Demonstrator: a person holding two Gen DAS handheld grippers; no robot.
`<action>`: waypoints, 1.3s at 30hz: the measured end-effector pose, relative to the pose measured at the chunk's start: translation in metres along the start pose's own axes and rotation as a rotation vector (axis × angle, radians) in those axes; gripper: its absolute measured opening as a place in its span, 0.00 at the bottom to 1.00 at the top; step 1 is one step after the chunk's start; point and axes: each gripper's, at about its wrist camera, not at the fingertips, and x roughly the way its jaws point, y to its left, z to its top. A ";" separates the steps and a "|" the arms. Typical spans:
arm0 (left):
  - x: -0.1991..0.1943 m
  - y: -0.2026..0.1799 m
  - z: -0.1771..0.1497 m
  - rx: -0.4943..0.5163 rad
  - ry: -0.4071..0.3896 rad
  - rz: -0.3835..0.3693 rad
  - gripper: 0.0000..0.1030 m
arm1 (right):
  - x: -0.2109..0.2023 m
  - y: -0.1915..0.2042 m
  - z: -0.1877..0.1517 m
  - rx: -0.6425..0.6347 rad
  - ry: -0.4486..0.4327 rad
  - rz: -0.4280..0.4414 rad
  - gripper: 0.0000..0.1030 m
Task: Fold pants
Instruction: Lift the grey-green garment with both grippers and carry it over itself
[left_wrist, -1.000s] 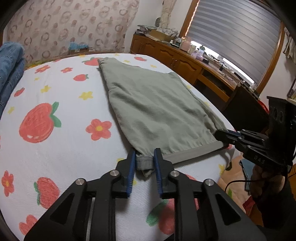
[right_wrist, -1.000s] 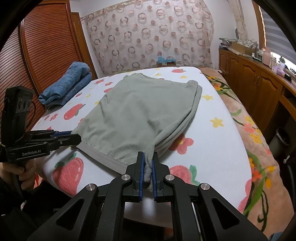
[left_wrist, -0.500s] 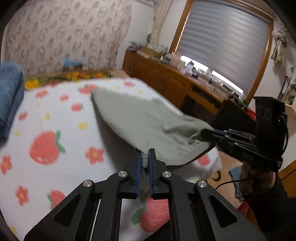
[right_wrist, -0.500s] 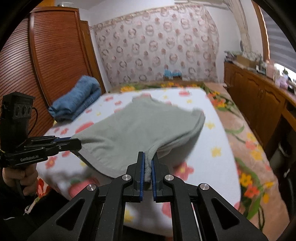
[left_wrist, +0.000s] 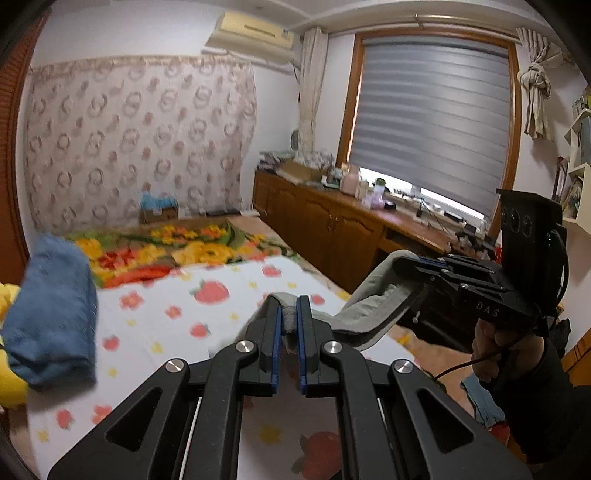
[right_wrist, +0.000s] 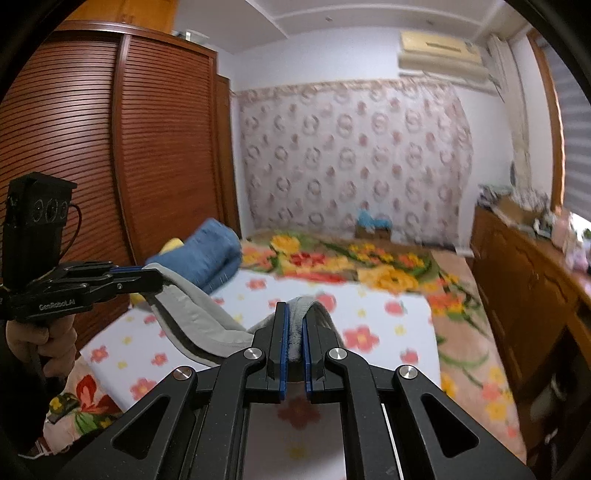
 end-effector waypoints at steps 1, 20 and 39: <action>-0.006 0.002 0.007 0.007 -0.018 0.012 0.08 | -0.002 0.002 0.005 -0.010 -0.012 0.004 0.06; 0.029 0.094 0.074 0.073 -0.140 0.304 0.08 | 0.147 -0.007 0.085 -0.026 -0.033 -0.030 0.06; 0.031 0.086 -0.042 0.020 0.062 0.262 0.08 | 0.181 0.027 0.018 -0.071 0.242 0.060 0.06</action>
